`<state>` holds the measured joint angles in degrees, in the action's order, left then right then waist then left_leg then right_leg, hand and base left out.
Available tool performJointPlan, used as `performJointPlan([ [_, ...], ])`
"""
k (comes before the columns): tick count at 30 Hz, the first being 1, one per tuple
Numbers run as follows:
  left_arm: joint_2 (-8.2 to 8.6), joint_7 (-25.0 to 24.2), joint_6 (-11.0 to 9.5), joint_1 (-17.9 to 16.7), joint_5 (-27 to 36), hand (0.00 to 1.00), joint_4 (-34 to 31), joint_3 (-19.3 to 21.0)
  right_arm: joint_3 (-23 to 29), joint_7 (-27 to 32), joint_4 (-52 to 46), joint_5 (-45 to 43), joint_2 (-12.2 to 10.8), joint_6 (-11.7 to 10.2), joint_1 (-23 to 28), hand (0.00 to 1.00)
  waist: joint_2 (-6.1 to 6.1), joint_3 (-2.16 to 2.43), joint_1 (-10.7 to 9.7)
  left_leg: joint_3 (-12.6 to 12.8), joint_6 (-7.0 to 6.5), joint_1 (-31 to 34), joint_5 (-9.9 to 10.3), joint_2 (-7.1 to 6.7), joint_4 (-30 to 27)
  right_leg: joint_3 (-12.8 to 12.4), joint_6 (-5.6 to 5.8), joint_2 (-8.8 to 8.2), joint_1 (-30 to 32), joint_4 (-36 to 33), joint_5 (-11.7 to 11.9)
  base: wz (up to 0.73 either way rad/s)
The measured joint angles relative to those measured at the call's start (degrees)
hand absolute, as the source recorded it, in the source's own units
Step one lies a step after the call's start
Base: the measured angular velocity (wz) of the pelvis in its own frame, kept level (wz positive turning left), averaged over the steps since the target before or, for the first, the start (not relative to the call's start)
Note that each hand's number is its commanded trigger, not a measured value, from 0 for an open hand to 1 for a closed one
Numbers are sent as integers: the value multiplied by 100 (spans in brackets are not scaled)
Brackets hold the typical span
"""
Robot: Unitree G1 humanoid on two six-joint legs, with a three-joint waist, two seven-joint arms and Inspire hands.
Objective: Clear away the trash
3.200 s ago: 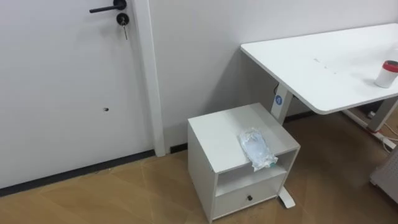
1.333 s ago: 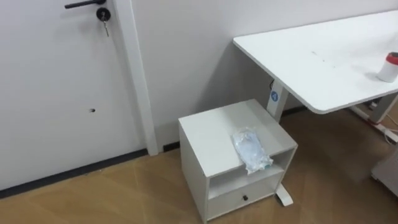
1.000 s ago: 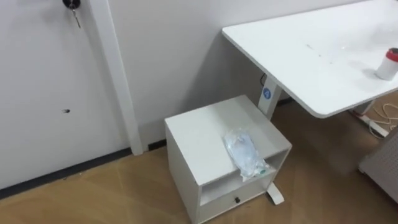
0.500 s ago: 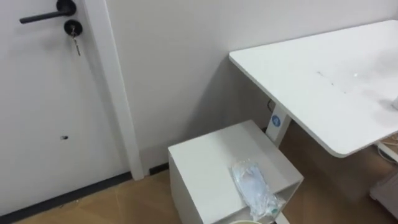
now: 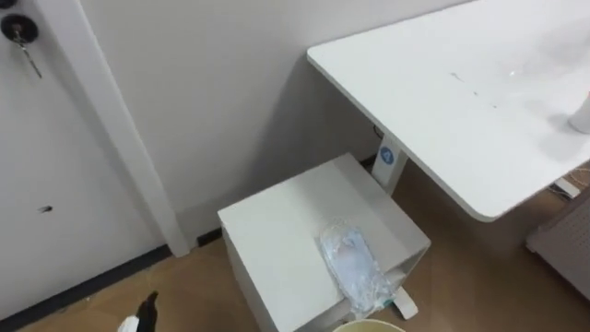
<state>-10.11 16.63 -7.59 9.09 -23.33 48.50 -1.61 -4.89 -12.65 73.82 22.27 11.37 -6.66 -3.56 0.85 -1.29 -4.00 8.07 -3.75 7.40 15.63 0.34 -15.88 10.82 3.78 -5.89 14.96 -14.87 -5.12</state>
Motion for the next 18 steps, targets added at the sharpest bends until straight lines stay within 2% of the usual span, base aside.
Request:
performJointPlan([
  [3,-17,100,-7,327,-321,0,1,-161,-64,26,13,5,0,-32,-170,100,20,-20,-168,130,0,343,0,3,-215,-88,-25,-16,383,-167,4,-21],
  [4,-16,103,-16,454,-340,0,7,-197,-102,24,61,55,-1,-41,-273,100,29,-63,-267,154,0,465,1,2,-367,-164,-34,-28,436,-172,9,-19],
  [5,-20,105,-22,537,-340,0,15,-223,-155,22,114,108,-1,-57,-318,100,27,-88,-325,219,1,538,1,9,-504,-227,-35,-32,457,-173,10,-8],
  [6,-64,150,-71,760,-309,0,105,-309,-299,34,198,208,4,-89,-443,100,14,-155,-414,409,1,791,1,59,-961,-437,-34,-83,507,-184,11,-5],
  [7,-139,177,-188,1048,-223,0,263,-425,-358,90,202,234,-1,-103,-528,100,-51,-291,-441,510,149,1268,64,142,-1680,-840,-11,-116,540,-179,21,-4],
  [8,-150,195,-259,1183,-163,0,326,-449,-371,122,206,238,8,-122,-567,100,-33,-321,-470,454,220,1485,76,198,-1590,-1021,14,-87,604,-194,37,13],
  [9,-183,210,-350,1499,-66,0,409,-573,-347,155,198,265,37,-171,-612,100,122,-293,-581,438,113,1941,-130,455,-1164,-1109,83,-3,902,-380,-8,13],
  [10,-216,235,-380,1645,-72,0,438,-644,-314,184,200,269,18,-161,-661,100,106,-293,-569,610,50,2062,-140,486,-1293,-1124,139,-8,1088,-513,-67,4],
  [11,-257,318,-387,1853,-129,0,457,-690,-289,191,200,272,8,-129,-750,100,44,-305,-556,805,-16,2214,-178,498,-1350,-1053,152,-13,1345,-633,-83,-28],
  [12,-264,447,-405,1969,-194,0,543,-690,-289,189,196,289,12,-127,-781,100,29,-312,-535,879,-18,2301,-177,504,-1414,-1030,144,-20,1505,-688,-79,-45],
  [15,-289,730,-407,2040,-191,0,752,-729,-394,191,168,521,34,-127,-784,100,63,-328,-630,918,-19,2344,-171,527,-1523,-1034,130,-9,1574,-765,-82,-32],
  [17,-297,820,-411,2104,-106,0,813,-791,-543,202,121,799,46,-113,-783,100,81,-338,-734,936,15,2357,-140,575,-1533,-987,72,13,1665,-921,-117,-11],
  [18,-296,840,-418,2184,-98,0,863,-814,-615,206,72,974,75,-101,-784,100,89,-343,-756,943,26,2380,-55,629,-1554,-923,24,43,1765,-1052,-148,-10],
])
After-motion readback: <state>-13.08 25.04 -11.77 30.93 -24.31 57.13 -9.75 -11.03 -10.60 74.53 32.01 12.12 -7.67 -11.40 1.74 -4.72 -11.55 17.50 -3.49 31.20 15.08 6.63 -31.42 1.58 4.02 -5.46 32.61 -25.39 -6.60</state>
